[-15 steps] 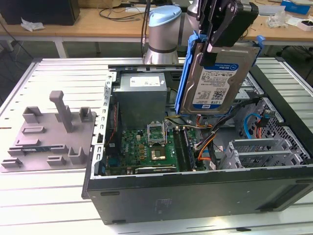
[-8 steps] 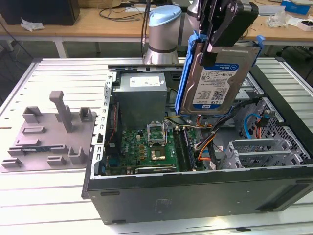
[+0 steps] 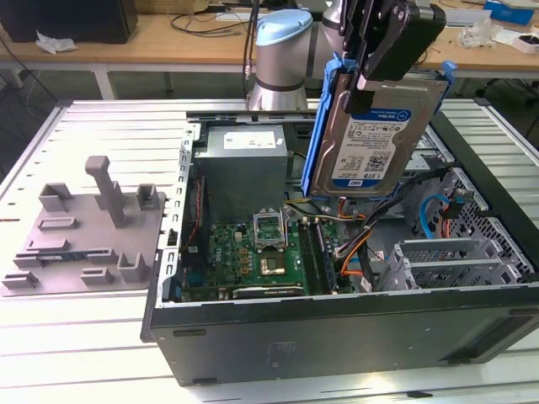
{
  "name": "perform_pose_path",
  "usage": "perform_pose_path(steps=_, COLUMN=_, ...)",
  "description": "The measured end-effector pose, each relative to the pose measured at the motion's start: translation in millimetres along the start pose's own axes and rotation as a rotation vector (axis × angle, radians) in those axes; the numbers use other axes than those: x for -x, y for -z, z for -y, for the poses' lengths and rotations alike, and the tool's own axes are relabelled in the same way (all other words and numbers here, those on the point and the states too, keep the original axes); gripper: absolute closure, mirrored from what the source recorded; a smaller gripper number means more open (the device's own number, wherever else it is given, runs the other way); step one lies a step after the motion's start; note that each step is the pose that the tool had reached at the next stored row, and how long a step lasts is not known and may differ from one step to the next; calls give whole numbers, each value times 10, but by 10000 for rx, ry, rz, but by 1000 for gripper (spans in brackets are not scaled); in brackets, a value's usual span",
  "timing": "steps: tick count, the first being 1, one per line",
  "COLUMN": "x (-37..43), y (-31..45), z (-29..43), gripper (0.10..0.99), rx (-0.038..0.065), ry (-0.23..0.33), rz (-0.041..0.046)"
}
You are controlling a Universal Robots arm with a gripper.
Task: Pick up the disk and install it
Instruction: 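Insert the disk into the insertion slot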
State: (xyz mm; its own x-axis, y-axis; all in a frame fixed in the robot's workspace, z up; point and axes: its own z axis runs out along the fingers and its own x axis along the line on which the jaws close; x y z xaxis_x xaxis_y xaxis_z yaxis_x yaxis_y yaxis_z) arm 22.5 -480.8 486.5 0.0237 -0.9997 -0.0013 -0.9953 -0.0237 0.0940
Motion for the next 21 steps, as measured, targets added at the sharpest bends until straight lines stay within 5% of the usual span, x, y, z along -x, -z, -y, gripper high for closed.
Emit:
perform_pose_path(steps=4, x=0, y=-3, z=-30, gripper=718, rx=-42, ry=-2, rz=-2)
perform_pose_path(steps=9, x=0, y=-5, z=-64, gripper=718, rx=-254, ry=-2, rz=1)
perform_pose_path(steps=13, x=-17, y=-7, z=-69, gripper=718, rx=-285, ry=3, rz=56)
perform_pose_path(steps=21, x=-126, y=-13, z=-79, gripper=718, rx=-411, ry=43, rz=550)
